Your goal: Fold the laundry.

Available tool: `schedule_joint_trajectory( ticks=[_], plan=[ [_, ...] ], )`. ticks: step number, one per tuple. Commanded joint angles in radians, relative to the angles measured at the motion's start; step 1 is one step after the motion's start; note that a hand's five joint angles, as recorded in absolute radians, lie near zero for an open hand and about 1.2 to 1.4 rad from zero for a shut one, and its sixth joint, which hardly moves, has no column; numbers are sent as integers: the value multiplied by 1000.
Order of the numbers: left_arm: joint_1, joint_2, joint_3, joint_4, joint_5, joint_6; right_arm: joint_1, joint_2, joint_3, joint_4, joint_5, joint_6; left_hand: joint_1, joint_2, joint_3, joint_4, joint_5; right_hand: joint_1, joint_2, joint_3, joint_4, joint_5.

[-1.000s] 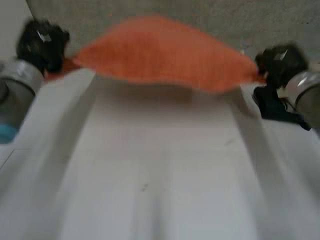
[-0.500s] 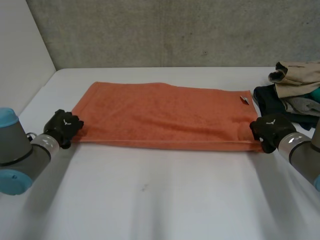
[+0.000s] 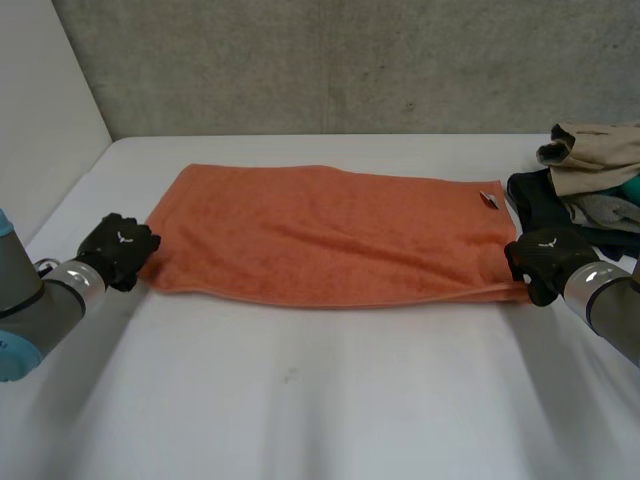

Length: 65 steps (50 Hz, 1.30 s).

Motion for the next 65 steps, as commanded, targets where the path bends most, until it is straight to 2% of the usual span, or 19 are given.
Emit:
schedule_joint_trajectory(
  ticks=[1,2,5,40,43,44,45,52,56,60,61,65],
  plan=[
    [0,6,8,-48,42,-4,-3,4,-4,9,-10,-2,63,64,65,66,64,271,224,209,200,187],
    [-2,0,11,-53,42,-2,-1,5,-4,11,-10,-5,-56,-55,-55,-54,-56,271,224,209,200,187],
    [-3,-7,17,-63,39,2,-1,5,-4,16,-10,-7,-195,-194,-193,-193,-195,271,224,209,200,187],
    [-75,-96,168,-133,12,11,2,15,-1,17,-12,-19,-287,-286,-285,-284,-286,271,224,209,200,187],
    [-77,-102,177,-134,12,8,2,15,-1,17,-12,-19,-76,-75,-74,-74,-75,271,224,209,200,187],
    [-77,-106,178,-137,12,10,4,15,-1,17,-12,-19,53,54,55,55,53,271,224,209,200,187],
    [-77,-106,184,-139,10,14,2,15,-1,17,-12,-19,327,328,329,329,327,271,224,209,200,187],
    [-78,-60,152,-186,-40,25,-4,1,-19,48,-19,-25,330,331,331,332,330,271,224,209,200,187],
    [-63,15,91,-287,-54,62,-29,-45,-29,169,-70,-85,330,331,331,332,330,271,224,209,200,187],
    [-19,118,1,-453,-47,152,-87,-100,-27,385,-197,-257,330,331,331,332,330,271,224,209,200,187],
    [6,165,-41,-531,-47,200,-116,-112,-19,493,-237,-360,330,331,331,332,330,271,224,209,200,187],
    [47,261,-111,-672,-21,306,-183,-139,-18,719,-268,-661,330,331,331,332,330,271,224,209,200,187]
  ],
)
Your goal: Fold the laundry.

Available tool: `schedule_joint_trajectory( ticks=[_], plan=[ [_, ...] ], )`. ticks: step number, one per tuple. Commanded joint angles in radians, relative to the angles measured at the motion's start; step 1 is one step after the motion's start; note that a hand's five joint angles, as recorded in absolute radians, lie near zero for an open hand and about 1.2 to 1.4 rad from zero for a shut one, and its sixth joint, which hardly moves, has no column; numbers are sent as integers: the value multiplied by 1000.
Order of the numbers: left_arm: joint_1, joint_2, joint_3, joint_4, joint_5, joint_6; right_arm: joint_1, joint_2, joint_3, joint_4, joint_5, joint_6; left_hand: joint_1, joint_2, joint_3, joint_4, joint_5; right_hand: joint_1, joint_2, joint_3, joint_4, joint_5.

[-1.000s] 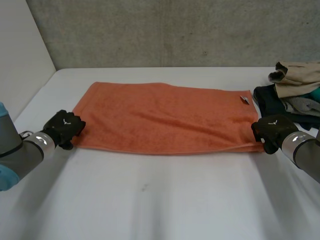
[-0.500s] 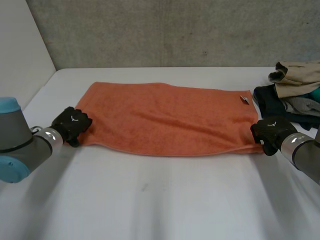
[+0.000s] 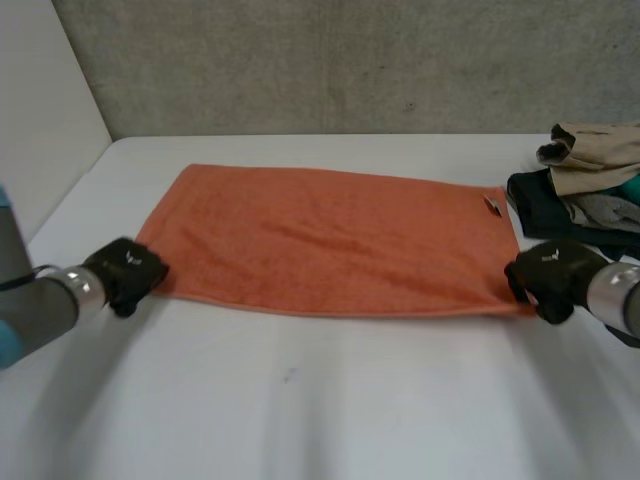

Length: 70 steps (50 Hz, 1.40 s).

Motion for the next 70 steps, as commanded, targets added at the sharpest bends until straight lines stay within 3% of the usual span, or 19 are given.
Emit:
schedule_joint_trajectory(
  ticks=[1,2,4,8,15,19,26,34,42,51,54,56,59,66,70],
  plan=[
    [76,177,-131,-245,55,174,-119,-58,7,390,-115,-468,224,202,209,202,230,272,224,209,200,187],
    [77,184,-132,-234,77,174,-121,-57,7,386,-117,-478,224,202,209,202,230,272,224,209,200,187],
    [74,181,-127,-176,179,139,-89,-31,-9,343,-117,-430,-270,-291,-284,-291,-264,272,224,209,200,187],
    [52,131,-78,-34,272,4,-58,14,-59,207,-98,-228,-589,-610,-603,-610,-583,272,224,209,200,187],
    [-39,13,57,26,151,-258,-29,69,-108,9,-23,80,-633,-655,-648,-655,-627,272,224,209,200,187],
    [-74,-41,100,31,85,-277,-32,74,-115,-83,46,200,-645,-666,-660,-666,-639,272,224,209,200,187],
    [-99,-78,137,34,50,-245,-23,116,-125,-163,139,341,-660,-681,-674,-681,-654,272,224,209,200,187],
    [-111,-113,172,36,8,-229,-8,172,-166,-176,235,387,-645,-667,-660,-666,-639,272,224,209,200,187],
    [-116,-167,227,46,-30,-223,-12,172,-169,-156,219,387,-499,-520,-513,-520,-492,272,224,209,200,187],
    [-117,-207,263,83,-29,-194,-11,166,-155,-152,198,381,-487,-508,-501,-508,-481,272,224,209,200,187],
    [-125,-214,272,86,-27,-190,-6,163,-149,-152,196,378,-308,-330,-323,-330,-302,272,224,209,200,187],
    [-130,-217,283,91,-33,-193,-3,155,-143,-152,195,378,-4,-26,-19,-25,2,272,224,209,200,187],
    [-134,-222,293,91,-39,-196,0,147,-137,-152,192,378,223,202,208,202,229,272,224,209,200,187],
    [-133,-227,304,65,-70,-191,15,118,-118,-122,144,349,224,202,209,202,230,272,224,209,200,187],
    [-104,-153,251,-15,-58,-154,8,78,-91,-25,80,199,224,202,209,202,230,272,224,209,200,187]
  ],
)
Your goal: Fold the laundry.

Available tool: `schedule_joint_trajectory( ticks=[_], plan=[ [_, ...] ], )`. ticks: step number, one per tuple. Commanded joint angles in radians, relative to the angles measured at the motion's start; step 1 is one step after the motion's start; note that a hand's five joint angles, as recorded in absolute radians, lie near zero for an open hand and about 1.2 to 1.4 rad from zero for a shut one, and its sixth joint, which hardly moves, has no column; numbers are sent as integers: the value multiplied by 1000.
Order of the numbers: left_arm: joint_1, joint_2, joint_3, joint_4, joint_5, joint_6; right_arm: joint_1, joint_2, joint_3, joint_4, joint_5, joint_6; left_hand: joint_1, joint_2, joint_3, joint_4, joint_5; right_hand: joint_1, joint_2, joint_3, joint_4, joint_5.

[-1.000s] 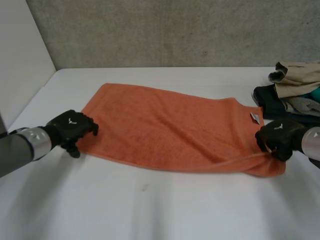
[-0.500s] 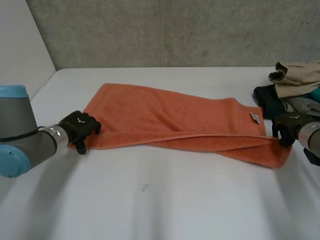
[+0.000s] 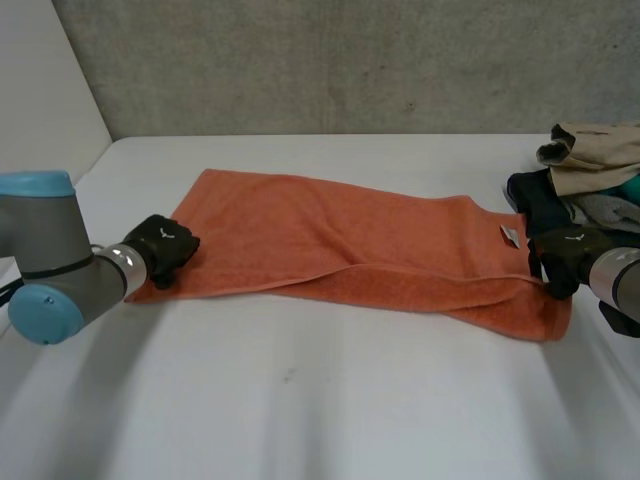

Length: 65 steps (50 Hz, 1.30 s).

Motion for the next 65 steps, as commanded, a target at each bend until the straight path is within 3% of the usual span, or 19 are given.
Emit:
schedule_joint_trajectory(
  ticks=[1,4,5,8,9,12,16,19,23,31,36,47,56,57,58,59,65],
  plan=[
    [53,122,-99,-133,3,68,-10,-62,39,131,-100,-213,265,204,209,203,229,272,224,209,200,187],
    [85,204,-171,-197,-5,121,-64,-117,93,231,-188,-480,265,204,209,203,229,272,224,209,200,187],
    [111,259,-226,-248,-11,159,-93,-143,123,277,-224,-630,265,204,209,203,229,272,224,209,200,187],
    [148,328,-302,-334,-11,225,-142,-175,171,346,-266,-854,265,204,209,203,229,272,224,209,200,187],
    [173,362,-349,-381,-5,274,-175,-189,196,395,-289,-993,265,204,209,203,229,272,224,209,200,187],
    [207,393,-415,-440,7,352,-217,-202,204,479,-320,-1134,265,204,209,203,229,272,224,209,200,187],
    [245,393,-491,-477,29,486,-242,-186,193,562,-372,-1082,265,204,209,203,229,272,224,209,200,187],
    [234,381,-477,-467,27,497,-233,-159,179,530,-383,-1068,265,204,209,203,229,272,224,209,200,187],
    [181,345,-391,-444,16,423,-187,-106,121,452,-332,-1042,265,204,209,203,229,272,224,209,200,187],
    [81,232,-50,-392,9,135,-78,-2,-51,175,-207,-699,265,204,209,203,229,272,224,209,200,187],
    [50,118,139,-394,-14,61,-7,74,-152,-32,-165,-500,265,204,209,203,229,272,224,209,200,187],
    [-7,-141,517,-423,-181,9,114,304,-370,-399,-95,-430,265,204,209,203,229,272,224,209,200,187],
    [-39,-274,724,-414,-238,-3,148,525,-643,-406,4,-441,265,204,209,203,229,272,224,209,200,187],
    [-42,-284,738,-412,-238,-7,149,544,-663,-406,14,-442,88,27,32,26,52,135,87,72,63,50],
    [-54,-296,759,-411,-243,-10,159,580,-706,-397,37,-442,-745,-806,-801,-807,-781,-884,-931,-946,-956,-969],
    [-60,-299,767,-409,-240,-14,165,598,-726,-392,44,-444,-957,-1018,-1013,-1018,-993,-950,-998,-1012,-1022,-1035],
    [-80,-244,763,-400,-270,-39,185,587,-761,-335,44,-435,-957,-1018,-1013,-1018,-993,-950,-998,-1012,-1022,-1035]
  ],
)
